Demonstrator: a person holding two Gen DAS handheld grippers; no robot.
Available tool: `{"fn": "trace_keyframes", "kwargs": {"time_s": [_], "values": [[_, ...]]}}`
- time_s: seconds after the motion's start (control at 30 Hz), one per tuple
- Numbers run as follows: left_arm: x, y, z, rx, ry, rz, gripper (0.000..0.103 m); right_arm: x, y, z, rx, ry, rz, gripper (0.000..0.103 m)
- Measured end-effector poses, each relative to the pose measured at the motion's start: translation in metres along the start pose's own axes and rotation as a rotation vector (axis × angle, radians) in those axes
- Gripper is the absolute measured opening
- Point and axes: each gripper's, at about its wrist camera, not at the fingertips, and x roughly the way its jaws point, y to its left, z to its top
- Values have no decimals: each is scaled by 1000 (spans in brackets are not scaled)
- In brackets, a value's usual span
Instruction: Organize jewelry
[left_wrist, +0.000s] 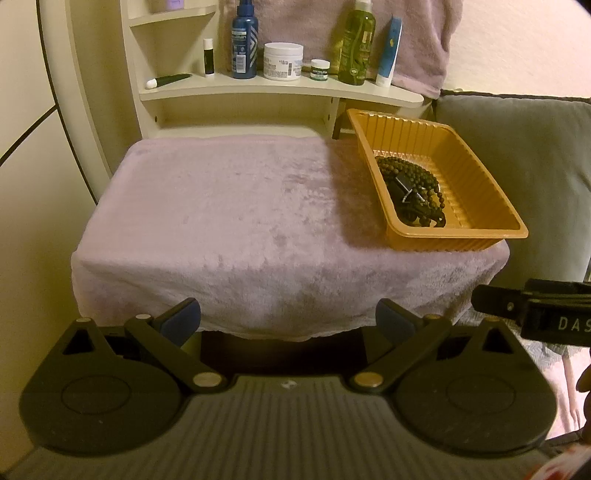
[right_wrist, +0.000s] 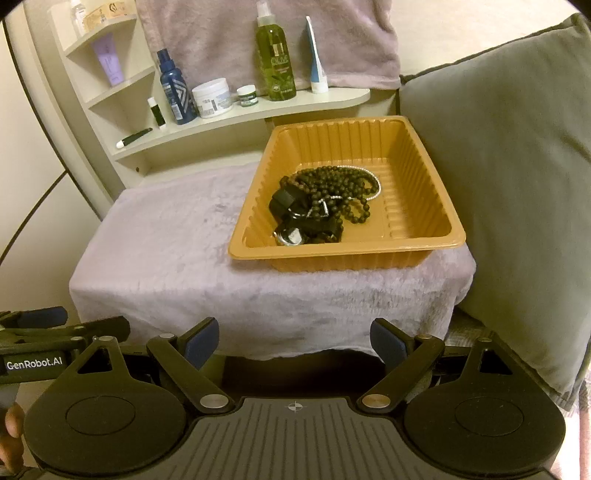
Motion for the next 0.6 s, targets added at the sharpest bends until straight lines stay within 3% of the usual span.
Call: {"fn": "trace_keyframes", "kwargs": {"time_s": [0.6], "values": [[-1, 1, 0, -2, -5, -6, 101, 0, 0, 0, 0, -1, 0, 88]]}}
